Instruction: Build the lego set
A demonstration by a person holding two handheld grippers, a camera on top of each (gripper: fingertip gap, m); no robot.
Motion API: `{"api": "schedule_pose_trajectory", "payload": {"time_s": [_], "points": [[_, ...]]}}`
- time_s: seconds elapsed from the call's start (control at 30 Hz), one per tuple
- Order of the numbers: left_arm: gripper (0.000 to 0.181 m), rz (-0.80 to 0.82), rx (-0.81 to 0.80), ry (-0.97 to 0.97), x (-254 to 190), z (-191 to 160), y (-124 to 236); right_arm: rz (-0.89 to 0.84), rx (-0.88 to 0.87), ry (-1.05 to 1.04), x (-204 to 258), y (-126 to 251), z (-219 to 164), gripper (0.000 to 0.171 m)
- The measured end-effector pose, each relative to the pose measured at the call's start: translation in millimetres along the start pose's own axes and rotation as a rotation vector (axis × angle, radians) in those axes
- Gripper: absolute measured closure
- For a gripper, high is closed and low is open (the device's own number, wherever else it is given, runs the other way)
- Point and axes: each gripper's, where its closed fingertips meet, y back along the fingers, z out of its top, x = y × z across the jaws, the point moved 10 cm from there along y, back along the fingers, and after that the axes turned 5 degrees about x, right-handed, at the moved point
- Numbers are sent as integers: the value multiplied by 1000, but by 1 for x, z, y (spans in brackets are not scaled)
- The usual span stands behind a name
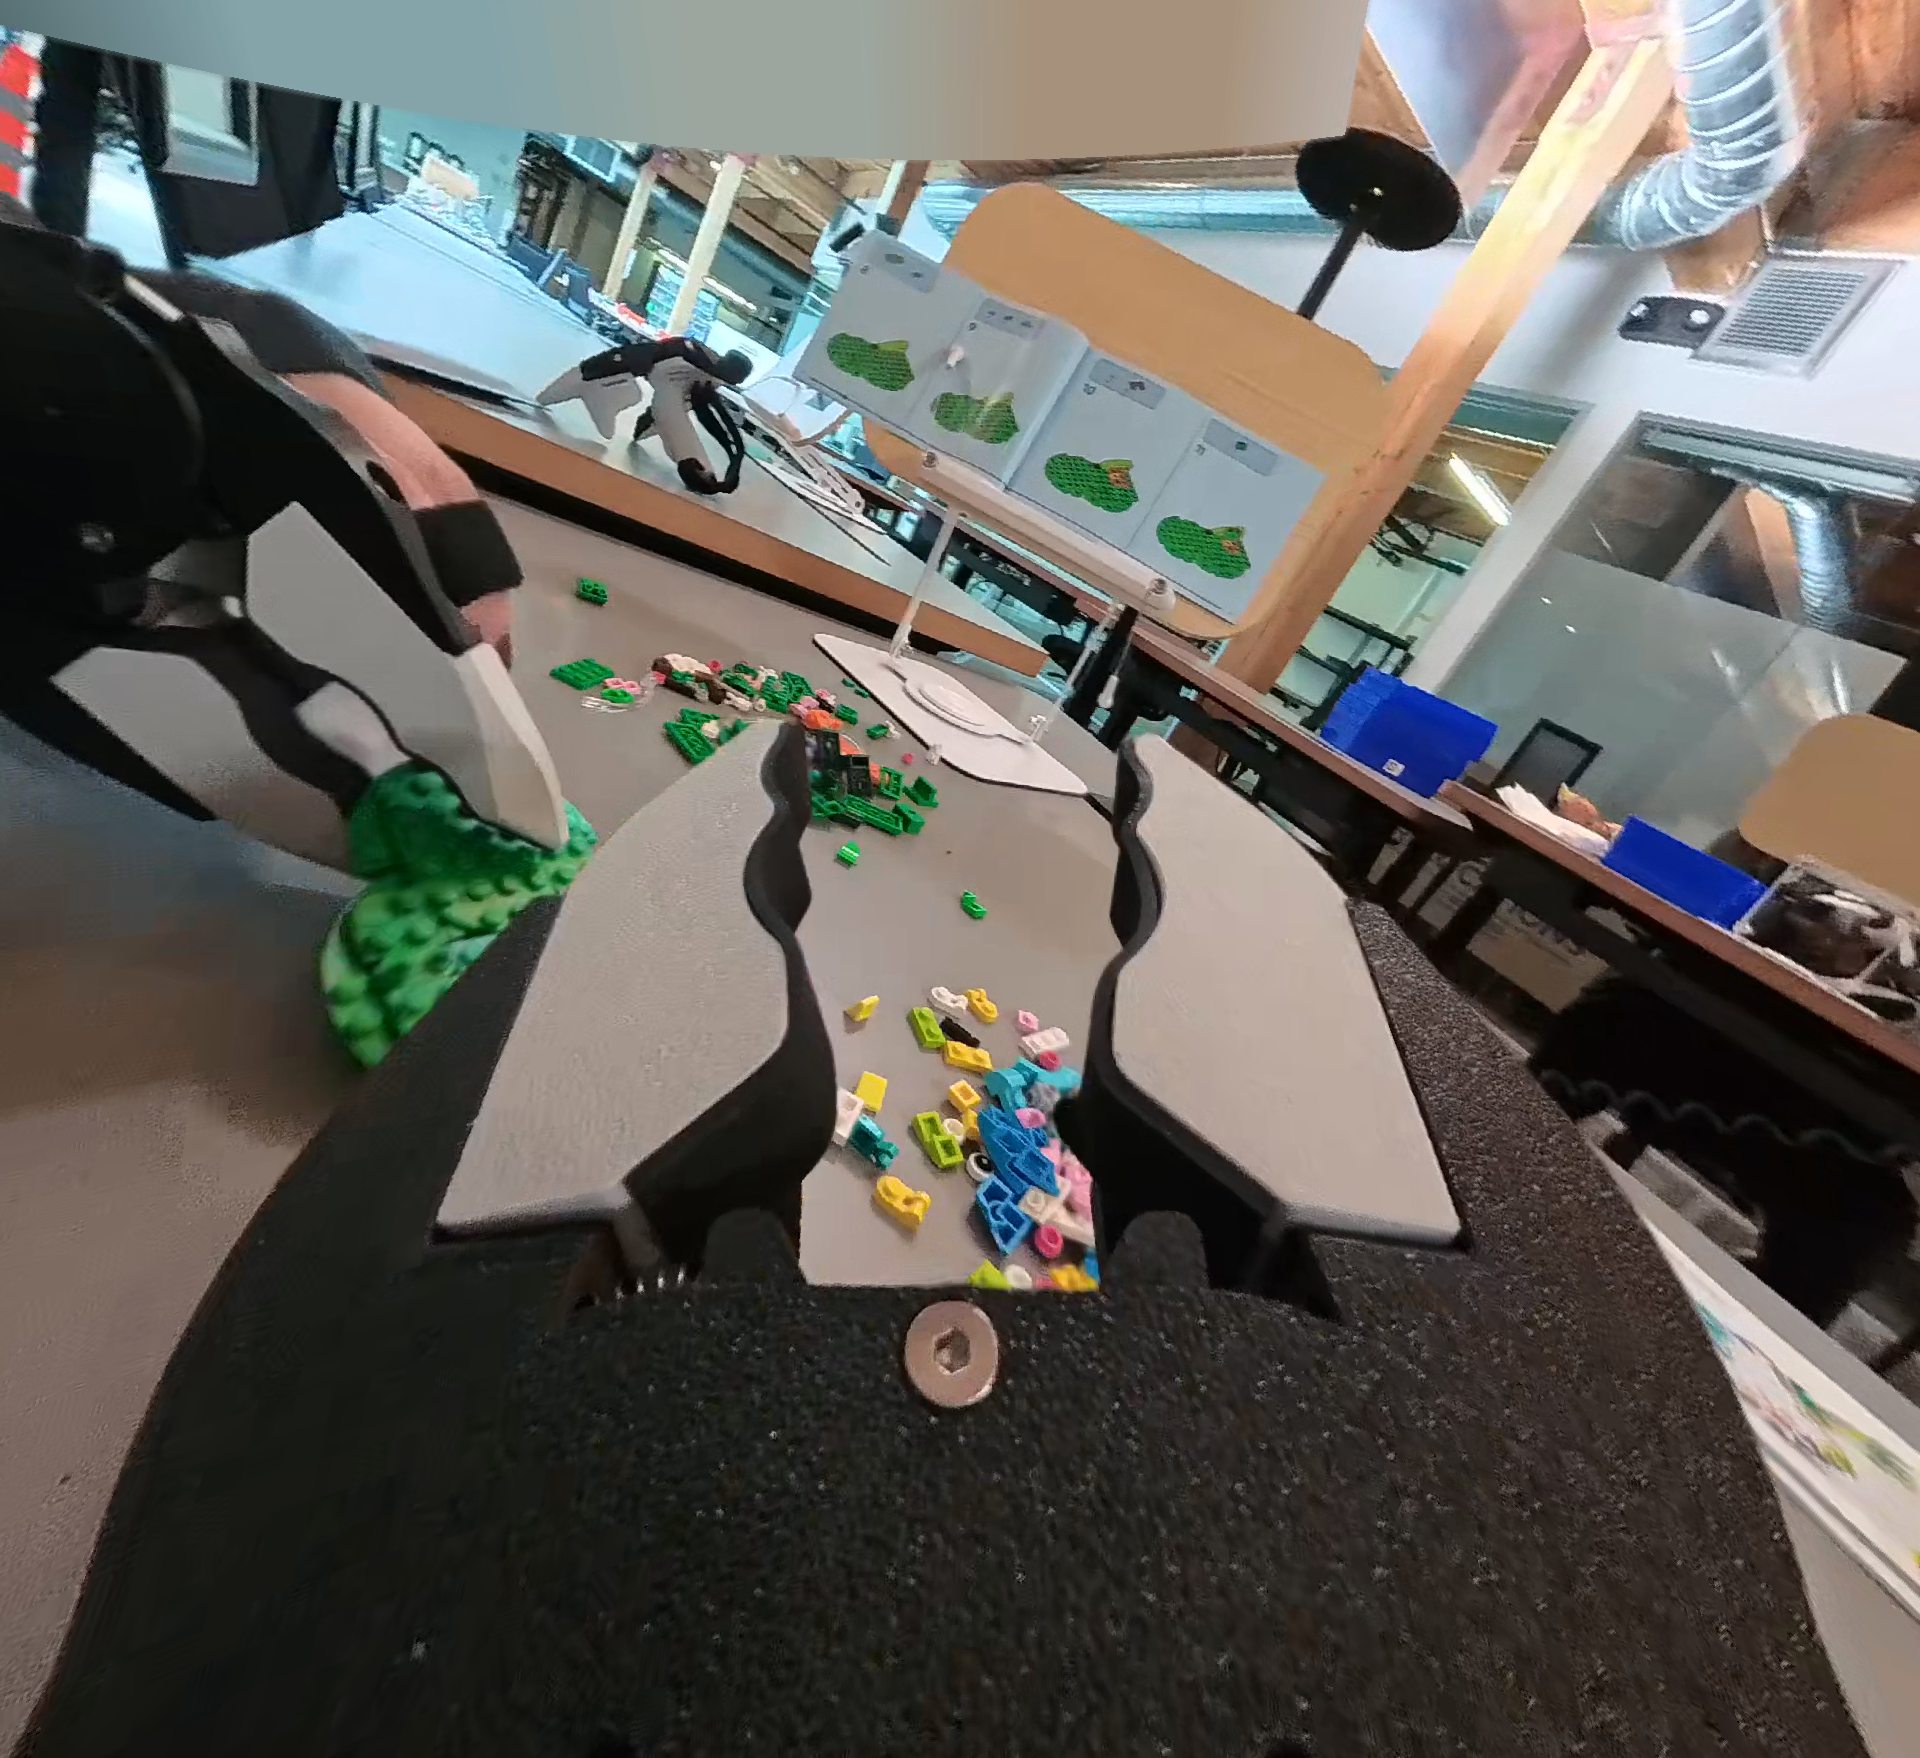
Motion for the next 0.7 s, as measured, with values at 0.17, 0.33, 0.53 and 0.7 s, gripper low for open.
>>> {"api": "schedule_pose_trajectory", "payload": {"time_s": [0.17, 0.33, 0.53, 0.7], "points": [[123, -145, 46, -11, 14, 5, 8, -59, 26, -62, -8, 4, -2, 120], [85, -310, 129, 23, 30, 7, 13, -53, 41, -53, -8, 4, -2, 123], [87, -401, 127, 183, 44, -14, 23, 216, 163, 41, 14, -8, -4, 103], [88, -250, 62, 639, 56, -76, 41, 204, 142, 97, 18, -3, 0, 113]]}}
